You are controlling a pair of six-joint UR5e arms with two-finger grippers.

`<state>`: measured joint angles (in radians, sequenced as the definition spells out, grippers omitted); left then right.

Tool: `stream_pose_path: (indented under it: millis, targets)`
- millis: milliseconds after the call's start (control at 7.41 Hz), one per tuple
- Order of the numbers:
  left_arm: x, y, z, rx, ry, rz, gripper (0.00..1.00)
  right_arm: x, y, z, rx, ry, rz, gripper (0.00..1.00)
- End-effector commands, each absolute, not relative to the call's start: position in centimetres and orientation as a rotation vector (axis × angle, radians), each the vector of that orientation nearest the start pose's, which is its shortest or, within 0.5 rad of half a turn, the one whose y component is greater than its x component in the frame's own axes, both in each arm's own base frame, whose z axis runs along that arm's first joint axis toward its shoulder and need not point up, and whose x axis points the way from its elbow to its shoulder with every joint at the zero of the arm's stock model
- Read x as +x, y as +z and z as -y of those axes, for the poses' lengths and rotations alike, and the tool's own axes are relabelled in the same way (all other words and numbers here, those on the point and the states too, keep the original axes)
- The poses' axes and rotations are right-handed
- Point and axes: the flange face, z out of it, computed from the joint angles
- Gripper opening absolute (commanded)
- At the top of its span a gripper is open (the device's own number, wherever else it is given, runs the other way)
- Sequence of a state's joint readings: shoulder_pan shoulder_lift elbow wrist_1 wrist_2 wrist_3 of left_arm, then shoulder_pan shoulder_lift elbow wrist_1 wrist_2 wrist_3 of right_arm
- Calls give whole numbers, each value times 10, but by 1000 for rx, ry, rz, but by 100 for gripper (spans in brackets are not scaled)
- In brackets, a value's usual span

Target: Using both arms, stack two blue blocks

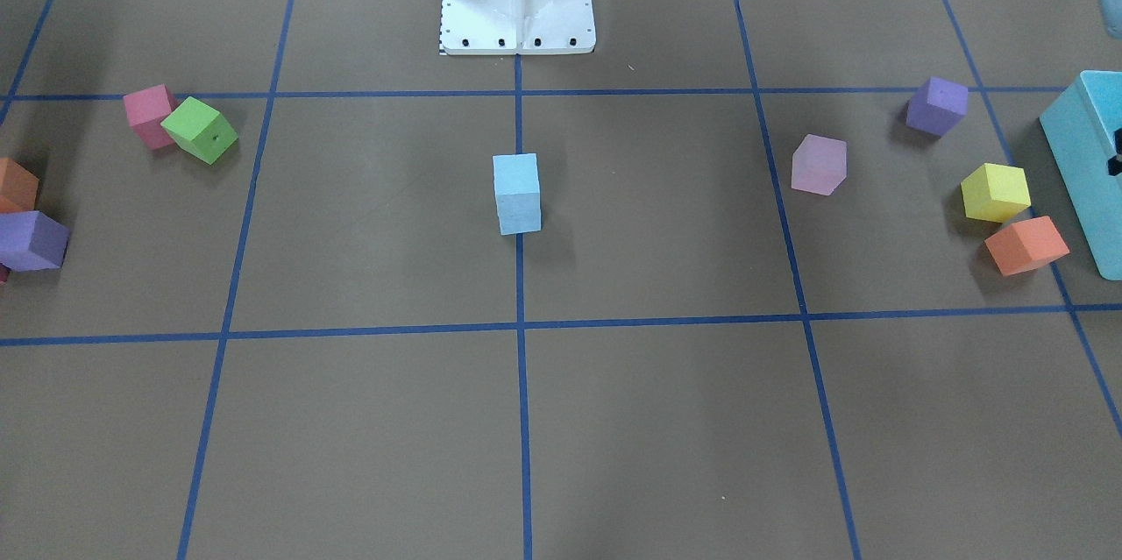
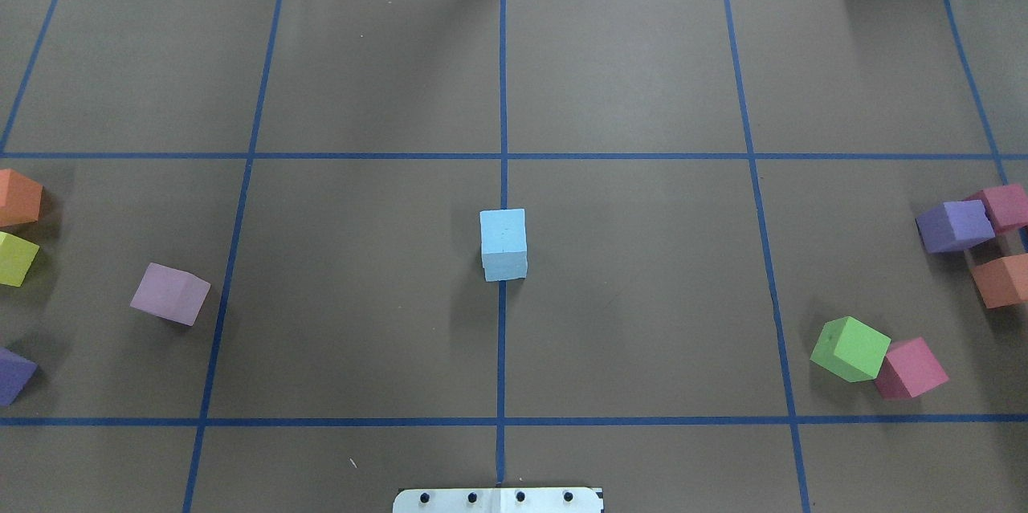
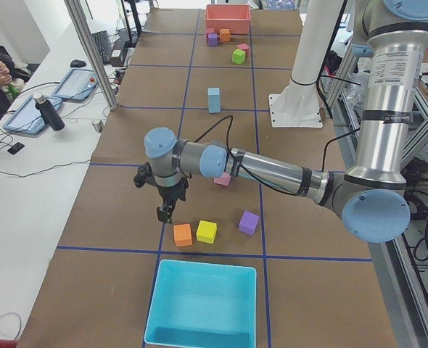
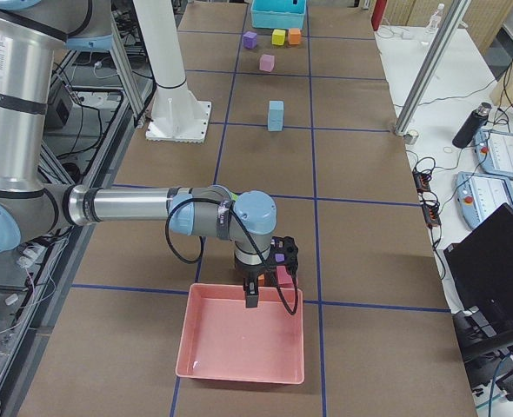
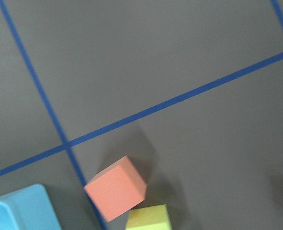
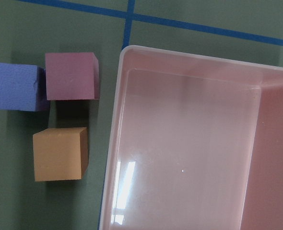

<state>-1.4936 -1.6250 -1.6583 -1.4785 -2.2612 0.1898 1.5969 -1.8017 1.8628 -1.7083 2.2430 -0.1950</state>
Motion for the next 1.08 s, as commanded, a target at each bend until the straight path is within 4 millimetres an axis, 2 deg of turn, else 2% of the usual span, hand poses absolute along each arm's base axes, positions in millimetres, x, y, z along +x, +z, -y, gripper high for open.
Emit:
stream_pose_path:
  millis: [0, 270, 405, 540, 810, 945]
  targets:
    - [-74, 677, 484, 89, 205, -684, 98, 81, 637, 386, -16, -86, 675, 100]
    - [-82, 675, 467, 102, 180, -684, 98, 81, 637, 387, -15, -83, 677, 100]
    - [-81, 653, 468, 135, 176, -753, 98, 81, 635, 387, -11, -84, 677, 100]
    - [-79, 649, 468, 141, 174, -798, 98, 81, 634, 387, -10, -85, 676, 100]
    - [-85, 663, 447, 133, 150, -834, 98, 81, 634, 387, -10, -83, 676, 100]
    - [-85, 664, 447, 130, 146, -829, 98, 81, 634, 388, -8, -85, 676, 100]
